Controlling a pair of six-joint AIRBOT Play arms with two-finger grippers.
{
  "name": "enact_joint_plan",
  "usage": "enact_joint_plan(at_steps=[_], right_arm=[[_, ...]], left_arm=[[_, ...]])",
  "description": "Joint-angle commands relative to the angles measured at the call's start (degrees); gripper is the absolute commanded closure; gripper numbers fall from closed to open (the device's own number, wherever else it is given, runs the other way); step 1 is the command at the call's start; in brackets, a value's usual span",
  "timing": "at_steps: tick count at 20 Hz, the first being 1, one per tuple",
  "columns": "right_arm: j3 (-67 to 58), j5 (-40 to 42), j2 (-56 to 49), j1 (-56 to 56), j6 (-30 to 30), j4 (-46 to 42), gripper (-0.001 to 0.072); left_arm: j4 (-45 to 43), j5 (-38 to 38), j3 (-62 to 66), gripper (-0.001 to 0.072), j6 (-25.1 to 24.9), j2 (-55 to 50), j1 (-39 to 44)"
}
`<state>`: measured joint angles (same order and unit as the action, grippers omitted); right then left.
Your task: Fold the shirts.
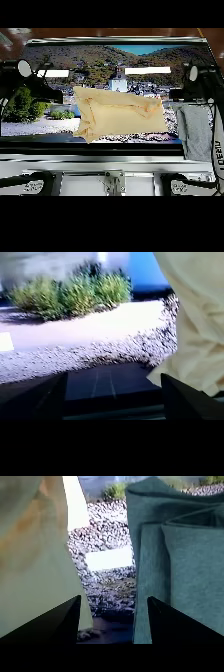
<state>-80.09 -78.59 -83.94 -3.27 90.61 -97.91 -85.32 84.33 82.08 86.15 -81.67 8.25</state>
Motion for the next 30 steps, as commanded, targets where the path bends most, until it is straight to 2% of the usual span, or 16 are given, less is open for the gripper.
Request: enact_joint_plan(at_steps=[1, 3, 8, 12, 17, 18, 19, 20, 21, 23, 24, 25, 27, 30], right_arm=[[4.52, -4.02, 0.55, -8.31, -6.86, 13.27, 0.0110], [7.93, -4.46, 0.55, -10.86, -8.52, 18.14, 0.0110], [13.20, -3.89, 0.55, -11.32, -10.56, 18.18, 0.0112], [15.43, -3.41, 0.55, -11.32, -10.56, 18.36, 0.0112], [15.54, -3.13, 0.55, -11.32, -10.29, 18.38, 0.0112], [15.54, -2.99, 0.55, -11.32, -9.86, 18.40, 0.0112], [15.54, -2.95, 0.55, -11.32, -9.73, 18.45, 0.0111], [15.54, -2.95, 0.55, -11.32, -9.68, 18.51, 0.0111], [15.54, -2.86, 0.55, -11.32, -9.64, 18.58, 0.0111], [15.54, -2.32, 0.55, -11.32, -9.33, 19.10, 0.0111], [15.54, -1.88, 0.55, -11.32, -9.27, 20.35, 0.0111], [15.54, -1.55, 0.55, -11.39, -9.31, 21.14, 0.0111], [15.54, -1.97, 0.52, -11.82, -9.46, 20.44, 0.0038], [15.61, -2.12, 0.13, -17.00, -9.09, 22.10, 0.0039]], left_arm=[[3.28, -2.21, -11.10, 0.0000, -1.73, 3.43, 4.72], [3.26, -6.97, -16.37, 0.0000, -1.73, 3.34, 9.07], [2.69, -11.80, -24.20, 0.0000, -1.51, 3.30, 16.24], [1.79, -18.03, -25.90, 0.0000, -0.39, 3.23, 16.68], [2.60, -20.48, -29.16, 0.0001, -0.37, 2.36, 16.79], [2.86, -21.33, -29.88, 0.0022, 0.31, 2.34, 16.79], [2.84, -22.23, -30.40, 0.0194, 1.81, 2.25, 16.76], [2.84, -22.93, -30.60, 0.0322, 2.14, 2.03, 16.76], [2.86, -23.87, -30.60, 0.0430, 2.19, 1.68, 16.76], [3.10, -26.18, -30.60, 0.0543, 2.16, 1.22, 16.76], [3.54, -26.64, -30.60, 0.0673, 1.90, 1.11, 16.76], [3.98, -26.73, -30.60, 0.0671, 1.29, 1.11, 16.76], [3.96, -25.29, -30.56, 0.0671, 1.31, 1.42, 16.76], [3.91, -23.15, -30.53, 0.0671, 1.29, 3.26, 16.39]])
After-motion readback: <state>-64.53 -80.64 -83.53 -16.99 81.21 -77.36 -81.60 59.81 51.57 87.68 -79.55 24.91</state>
